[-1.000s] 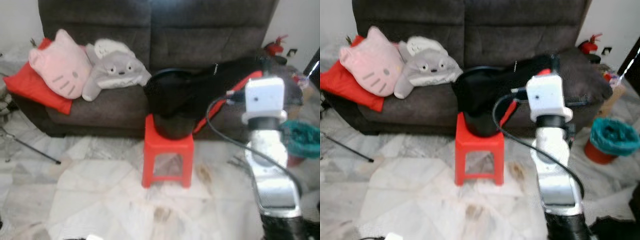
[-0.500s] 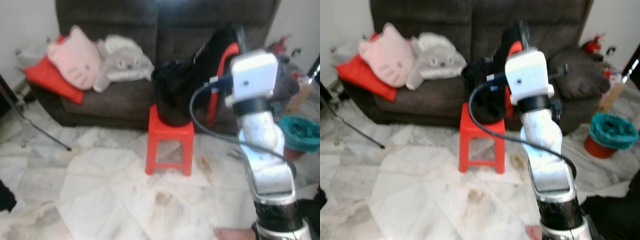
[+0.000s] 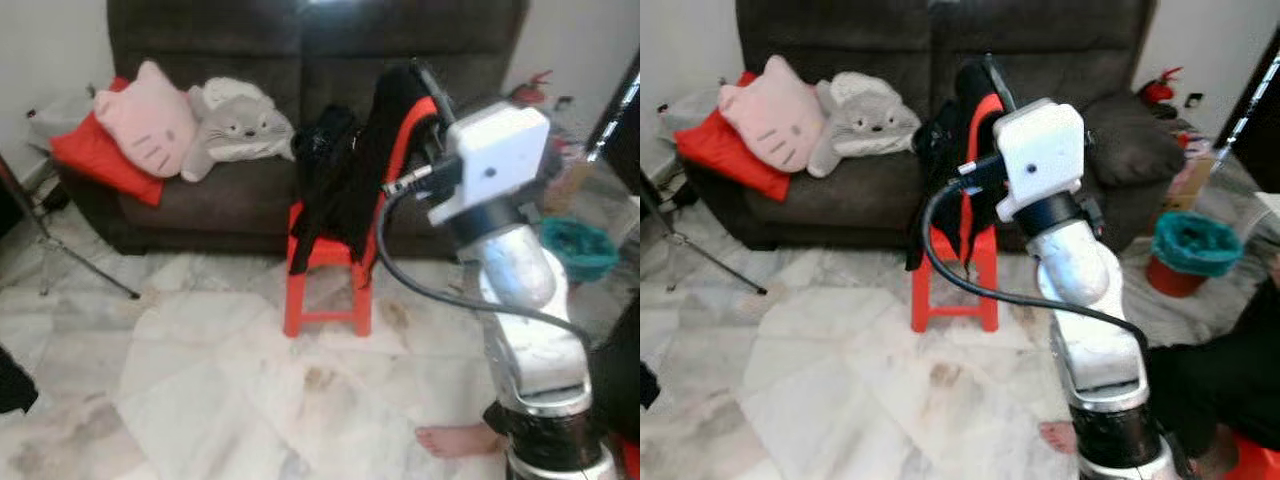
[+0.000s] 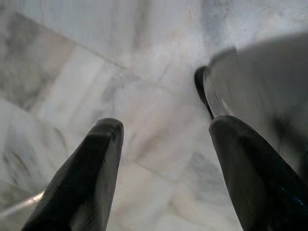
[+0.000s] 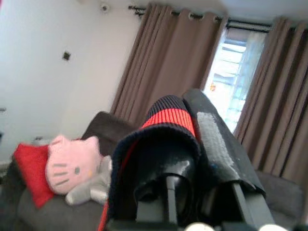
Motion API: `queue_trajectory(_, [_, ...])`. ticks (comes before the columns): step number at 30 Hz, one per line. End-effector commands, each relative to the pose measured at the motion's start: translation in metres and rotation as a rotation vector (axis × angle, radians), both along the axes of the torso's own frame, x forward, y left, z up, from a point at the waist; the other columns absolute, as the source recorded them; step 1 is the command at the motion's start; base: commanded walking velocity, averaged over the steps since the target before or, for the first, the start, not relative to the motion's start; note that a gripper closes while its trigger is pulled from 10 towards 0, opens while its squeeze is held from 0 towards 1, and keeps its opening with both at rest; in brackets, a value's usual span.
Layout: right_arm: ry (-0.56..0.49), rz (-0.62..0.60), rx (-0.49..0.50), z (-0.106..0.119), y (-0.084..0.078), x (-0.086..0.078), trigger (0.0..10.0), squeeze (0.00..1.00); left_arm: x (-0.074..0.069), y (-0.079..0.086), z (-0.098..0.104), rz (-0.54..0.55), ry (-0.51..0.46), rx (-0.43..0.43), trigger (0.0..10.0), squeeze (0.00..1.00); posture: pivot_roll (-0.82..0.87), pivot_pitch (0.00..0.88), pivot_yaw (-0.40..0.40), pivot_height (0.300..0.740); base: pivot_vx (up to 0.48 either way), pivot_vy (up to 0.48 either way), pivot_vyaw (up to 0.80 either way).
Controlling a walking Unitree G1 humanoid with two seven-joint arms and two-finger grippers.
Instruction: Hang hanger
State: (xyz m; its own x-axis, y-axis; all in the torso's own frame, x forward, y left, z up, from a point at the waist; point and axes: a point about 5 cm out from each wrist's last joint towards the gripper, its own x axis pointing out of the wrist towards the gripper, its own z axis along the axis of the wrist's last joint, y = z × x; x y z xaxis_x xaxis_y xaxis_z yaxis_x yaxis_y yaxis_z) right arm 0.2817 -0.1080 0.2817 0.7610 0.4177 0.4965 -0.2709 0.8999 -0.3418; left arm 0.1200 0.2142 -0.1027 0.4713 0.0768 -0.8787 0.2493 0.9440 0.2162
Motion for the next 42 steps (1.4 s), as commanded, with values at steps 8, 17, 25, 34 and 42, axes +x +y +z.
queue_trajectory(8, [-0.017,-0.029,-0.001,0.004,-0.007,0.002,10.0,0.00,0.001,0.003,0.001,-0.007,0.001,0.006,10.0,0.00,-0.12,0.000,-0.009,0.740,0.000,0.000,0.00])
queue_trajectory(17, [-0.146,-0.541,0.246,0.032,-0.086,0.006,10.0,0.00,0.002,-0.002,0.000,-0.011,-0.005,0.001,10.0,0.00,-0.12,0.000,-0.007,0.740,0.000,0.000,0.00])
queue_trajectory(25, [0.072,-1.121,0.615,-0.036,-0.180,-0.029,10.0,0.00,0.002,-0.003,0.000,-0.018,0.001,-0.008,10.0,0.00,-0.14,0.000,0.002,0.740,0.000,0.000,0.00])
queue_trajectory(34, [0.616,-1.412,0.781,-0.182,-0.216,-0.071,10.0,0.00,0.002,0.001,0.001,-0.027,0.005,-0.012,10.0,0.00,-0.14,0.000,0.012,0.740,0.000,0.000,0.00])
queue_trajectory(42, [0.857,-1.054,0.523,-0.218,-0.160,-0.035,10.0,0.00,0.003,0.000,0.001,-0.028,0.002,-0.007,10.0,0.00,-0.12,0.000,0.015,0.740,0.000,0.000,0.00])
